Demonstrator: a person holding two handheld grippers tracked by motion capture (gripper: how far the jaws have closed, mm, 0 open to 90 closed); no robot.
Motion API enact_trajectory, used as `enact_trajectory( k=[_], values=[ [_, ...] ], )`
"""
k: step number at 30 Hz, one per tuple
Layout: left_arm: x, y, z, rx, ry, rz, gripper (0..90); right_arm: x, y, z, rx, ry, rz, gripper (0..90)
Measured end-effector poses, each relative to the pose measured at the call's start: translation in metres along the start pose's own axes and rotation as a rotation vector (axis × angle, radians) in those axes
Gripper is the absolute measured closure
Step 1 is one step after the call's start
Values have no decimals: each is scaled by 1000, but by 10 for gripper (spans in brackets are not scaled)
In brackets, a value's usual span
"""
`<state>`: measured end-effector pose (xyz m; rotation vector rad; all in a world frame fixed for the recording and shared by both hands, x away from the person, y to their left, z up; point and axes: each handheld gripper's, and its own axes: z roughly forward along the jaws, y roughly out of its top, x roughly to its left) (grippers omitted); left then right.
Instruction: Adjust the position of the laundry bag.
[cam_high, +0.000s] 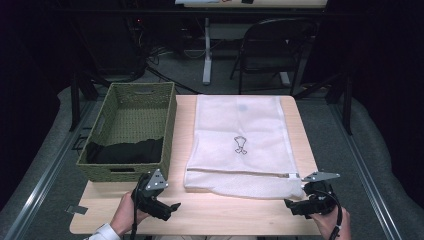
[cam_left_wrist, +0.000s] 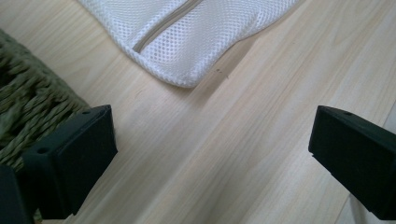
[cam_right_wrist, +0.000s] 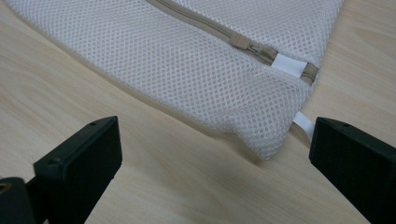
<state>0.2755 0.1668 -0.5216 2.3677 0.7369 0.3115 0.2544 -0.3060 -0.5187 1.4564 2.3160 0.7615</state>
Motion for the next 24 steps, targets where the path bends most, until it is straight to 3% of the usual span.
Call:
enact_trajectory(
  k=[6,7,13,24],
  values=[
    [-5,8,8,-14,-16,35,18,0,1,3,8,3,5,26],
    [-6,11,13,-15,-23,60,33,-2,3,3,2,-3,9,34],
    [-9,17,25,2,-39,89,52,-3,9,9,9,-14,10,56],
    [-6,34,55,34,-66,137,91,-23,15,26,35,-33,60,179]
  ],
)
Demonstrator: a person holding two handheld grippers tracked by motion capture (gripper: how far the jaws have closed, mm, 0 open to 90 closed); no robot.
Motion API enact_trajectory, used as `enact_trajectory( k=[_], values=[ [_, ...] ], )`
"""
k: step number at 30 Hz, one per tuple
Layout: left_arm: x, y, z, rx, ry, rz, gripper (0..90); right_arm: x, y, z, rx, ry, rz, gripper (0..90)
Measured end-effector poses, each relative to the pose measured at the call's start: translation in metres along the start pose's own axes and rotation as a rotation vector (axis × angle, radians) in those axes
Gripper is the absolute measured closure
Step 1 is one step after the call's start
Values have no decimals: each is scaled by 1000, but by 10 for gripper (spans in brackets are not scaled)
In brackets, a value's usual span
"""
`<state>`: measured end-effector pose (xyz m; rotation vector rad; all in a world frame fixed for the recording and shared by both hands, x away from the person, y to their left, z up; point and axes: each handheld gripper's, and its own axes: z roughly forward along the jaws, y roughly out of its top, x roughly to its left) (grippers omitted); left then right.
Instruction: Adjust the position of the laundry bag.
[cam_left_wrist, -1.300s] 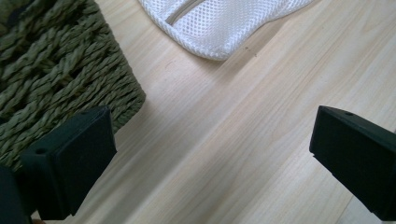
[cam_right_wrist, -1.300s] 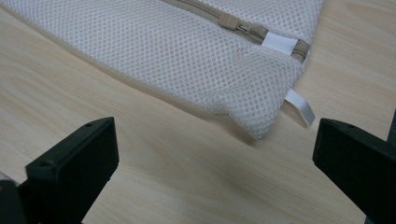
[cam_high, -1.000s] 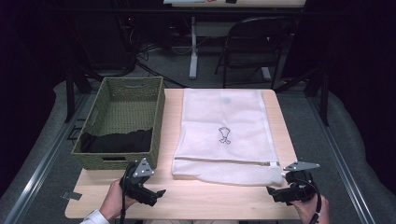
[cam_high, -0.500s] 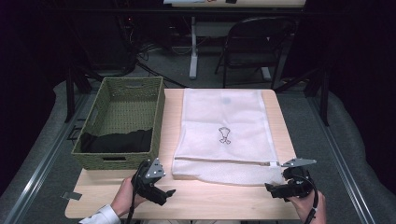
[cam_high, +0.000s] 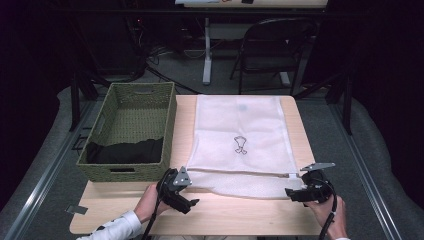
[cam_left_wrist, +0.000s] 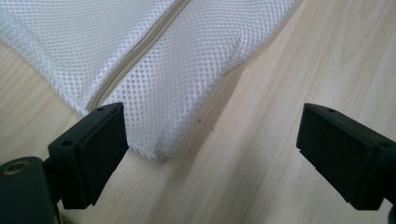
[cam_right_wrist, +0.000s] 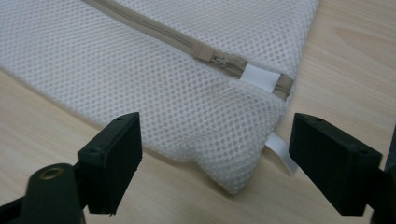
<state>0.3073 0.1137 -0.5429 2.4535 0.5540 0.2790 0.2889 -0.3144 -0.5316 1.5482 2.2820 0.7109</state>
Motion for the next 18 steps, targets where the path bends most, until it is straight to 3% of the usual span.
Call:
enact_trajectory(
  k=[4,11,13,18],
  values=[
    [3,4,9,1,27,7,111,-9,2,7,15,-19,16,228],
    [12,8,25,2,23,-17,160,-23,8,15,55,-50,65,342],
    [13,8,29,2,26,-20,189,-26,7,20,68,-46,87,363],
    [17,6,39,24,20,-51,321,-30,9,30,85,-39,90,431]
  ],
)
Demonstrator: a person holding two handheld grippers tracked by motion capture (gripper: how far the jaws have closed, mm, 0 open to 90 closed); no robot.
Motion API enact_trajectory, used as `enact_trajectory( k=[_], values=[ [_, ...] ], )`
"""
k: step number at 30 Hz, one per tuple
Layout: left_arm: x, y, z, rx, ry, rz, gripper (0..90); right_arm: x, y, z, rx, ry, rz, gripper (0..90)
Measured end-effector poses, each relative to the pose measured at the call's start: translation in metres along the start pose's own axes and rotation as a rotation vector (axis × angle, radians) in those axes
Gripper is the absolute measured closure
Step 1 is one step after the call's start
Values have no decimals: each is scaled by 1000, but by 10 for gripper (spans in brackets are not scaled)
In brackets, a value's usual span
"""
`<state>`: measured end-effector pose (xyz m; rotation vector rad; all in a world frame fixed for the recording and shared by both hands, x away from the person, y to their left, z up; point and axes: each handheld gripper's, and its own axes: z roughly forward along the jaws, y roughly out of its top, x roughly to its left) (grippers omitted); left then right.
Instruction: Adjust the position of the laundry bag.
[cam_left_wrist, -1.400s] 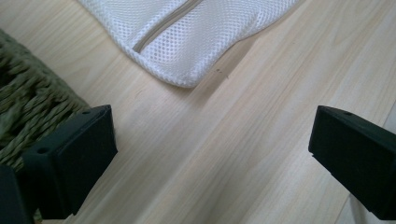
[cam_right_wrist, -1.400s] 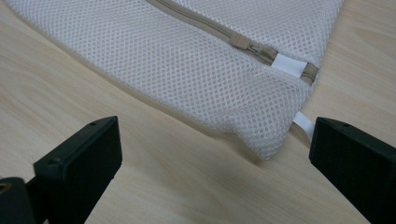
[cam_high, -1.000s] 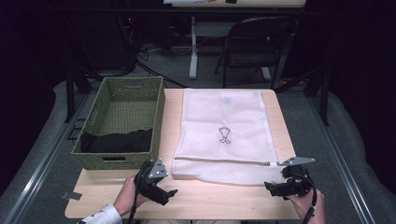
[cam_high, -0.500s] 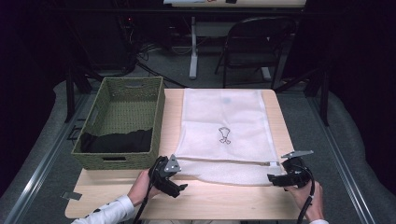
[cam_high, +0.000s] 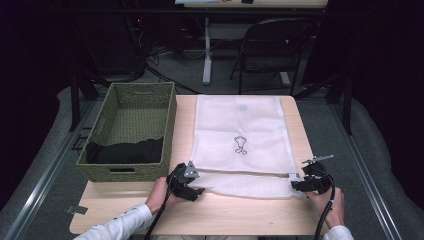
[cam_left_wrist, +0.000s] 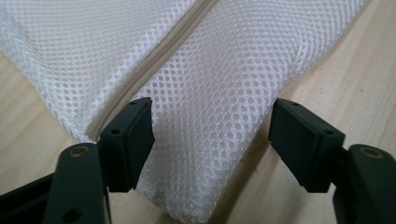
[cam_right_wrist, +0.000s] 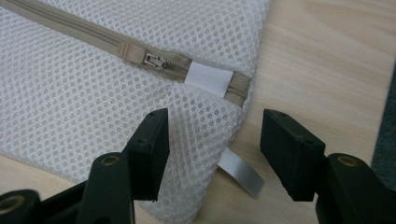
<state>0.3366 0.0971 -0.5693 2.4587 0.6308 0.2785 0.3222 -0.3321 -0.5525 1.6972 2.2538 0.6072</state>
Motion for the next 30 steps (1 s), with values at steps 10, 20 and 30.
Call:
enact_trajectory(
  k=[10,20,30],
  values=[
    [3,-4,-2,-31,5,-25,641,1,1,4,0,8,7,606],
    [4,-5,-2,-34,20,-22,811,-2,-3,3,-21,43,56,768],
    [5,-7,-8,-12,-14,-43,839,1,-6,1,-22,66,67,808]
  ],
)
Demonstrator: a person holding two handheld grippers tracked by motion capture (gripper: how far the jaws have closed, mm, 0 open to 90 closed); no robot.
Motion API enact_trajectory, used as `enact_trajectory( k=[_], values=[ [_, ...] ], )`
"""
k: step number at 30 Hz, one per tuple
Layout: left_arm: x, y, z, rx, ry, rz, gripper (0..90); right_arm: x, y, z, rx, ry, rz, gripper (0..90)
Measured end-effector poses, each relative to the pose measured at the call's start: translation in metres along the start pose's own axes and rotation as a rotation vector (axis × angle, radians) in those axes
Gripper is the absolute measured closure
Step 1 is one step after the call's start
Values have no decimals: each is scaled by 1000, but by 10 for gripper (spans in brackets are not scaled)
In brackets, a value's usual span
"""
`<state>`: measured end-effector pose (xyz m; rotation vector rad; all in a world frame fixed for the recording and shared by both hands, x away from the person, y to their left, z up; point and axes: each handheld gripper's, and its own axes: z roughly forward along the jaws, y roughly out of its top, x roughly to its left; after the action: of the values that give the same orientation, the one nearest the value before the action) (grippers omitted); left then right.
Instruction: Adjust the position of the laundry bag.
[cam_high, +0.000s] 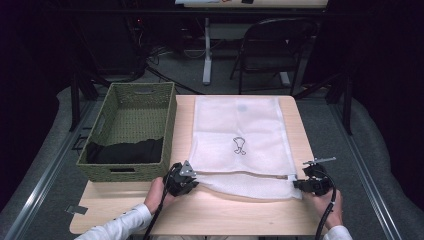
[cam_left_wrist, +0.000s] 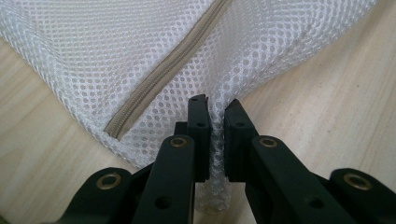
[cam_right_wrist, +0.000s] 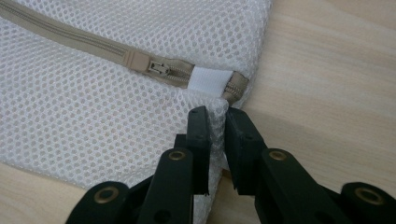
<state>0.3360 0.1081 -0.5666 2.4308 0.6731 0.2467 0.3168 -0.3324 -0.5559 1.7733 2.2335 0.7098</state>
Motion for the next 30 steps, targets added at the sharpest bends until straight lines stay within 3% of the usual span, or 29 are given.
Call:
enact_trajectory(
  k=[21,30],
  values=[
    [-2,-21,-22,57,-69,-16,841,26,-10,-5,61,33,-94,813],
    [-1,-31,-32,77,-76,-10,841,41,-15,-6,86,48,-133,812]
  ],
)
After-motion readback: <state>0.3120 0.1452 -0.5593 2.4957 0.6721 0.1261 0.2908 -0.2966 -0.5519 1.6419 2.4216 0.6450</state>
